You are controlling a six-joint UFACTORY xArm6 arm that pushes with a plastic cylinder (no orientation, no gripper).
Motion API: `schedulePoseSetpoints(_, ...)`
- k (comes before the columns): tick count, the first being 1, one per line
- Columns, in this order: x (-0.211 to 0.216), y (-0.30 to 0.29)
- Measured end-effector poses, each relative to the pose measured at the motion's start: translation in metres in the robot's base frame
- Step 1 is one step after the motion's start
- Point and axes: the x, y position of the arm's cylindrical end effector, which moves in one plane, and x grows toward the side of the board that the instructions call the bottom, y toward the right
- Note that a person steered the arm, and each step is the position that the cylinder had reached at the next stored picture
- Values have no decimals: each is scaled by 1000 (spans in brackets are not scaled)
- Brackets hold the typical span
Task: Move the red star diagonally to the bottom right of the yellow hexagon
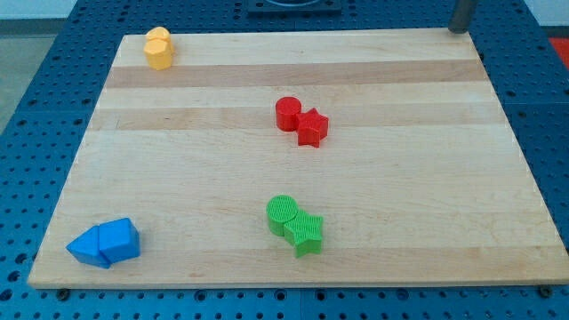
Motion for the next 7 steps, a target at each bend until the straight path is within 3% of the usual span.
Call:
schedulePoseSetpoints(2,4,0)
schedulePoseSetpoints(3,48,5)
schedulePoseSetpoints(5,195,0)
schedulePoseSetpoints(6,252,-36)
schedulePoseSetpoints(7,271,-74)
